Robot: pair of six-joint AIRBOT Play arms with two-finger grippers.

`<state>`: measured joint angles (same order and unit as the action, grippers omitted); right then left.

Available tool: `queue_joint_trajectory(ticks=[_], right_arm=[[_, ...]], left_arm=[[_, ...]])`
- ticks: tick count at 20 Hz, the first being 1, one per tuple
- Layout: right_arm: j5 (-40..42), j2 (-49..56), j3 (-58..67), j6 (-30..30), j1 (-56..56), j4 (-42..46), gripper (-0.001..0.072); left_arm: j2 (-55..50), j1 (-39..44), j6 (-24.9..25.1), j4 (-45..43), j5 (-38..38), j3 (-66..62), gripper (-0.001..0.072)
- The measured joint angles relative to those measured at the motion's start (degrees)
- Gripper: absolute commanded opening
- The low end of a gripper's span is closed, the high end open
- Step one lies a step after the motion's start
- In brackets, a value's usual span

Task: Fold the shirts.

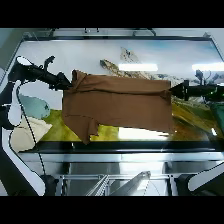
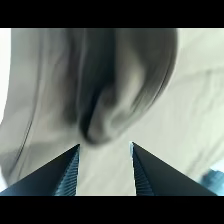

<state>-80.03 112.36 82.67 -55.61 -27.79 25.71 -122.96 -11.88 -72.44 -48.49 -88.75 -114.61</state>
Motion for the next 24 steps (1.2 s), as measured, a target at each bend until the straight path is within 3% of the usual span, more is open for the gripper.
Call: queue_joint_trajectory(ticks=[5,11,13,15,17,24], right_arm=[[-6.6,-7.9,-6.3,-3.3,-3.9,12.9,0.0245],[4.7,-22.7,-28.2,-5.9,-4.8,25.0,0.0254],[8.4,-24.1,-33.0,-5.6,-4.9,24.5,0.0256],[10.0,-24.1,-35.8,-3.7,-4.9,22.2,0.0386],[11.2,-23.2,-37.3,-1.4,-4.4,18.8,0.0357],[12.2,-21.1,-38.8,1.8,1.0,12.2,0.0358]], left_arm=[[8.4,-5.6,-1.0,-0.1,-3.1,12.8,0.0346],[23.1,-11.5,3.1,0.0,2.3,38.7,0.0346],[26.4,-12.6,3.9,0.0,3.4,44.6,0.0346],[29.0,-13.4,4.6,0.0,4.2,49.2,0.0346],[31.4,-13.8,5.4,0.0,5.3,53.1,0.0346],[35.2,-14.1,6.3,0.0,9.0,62.2,0.0347]])
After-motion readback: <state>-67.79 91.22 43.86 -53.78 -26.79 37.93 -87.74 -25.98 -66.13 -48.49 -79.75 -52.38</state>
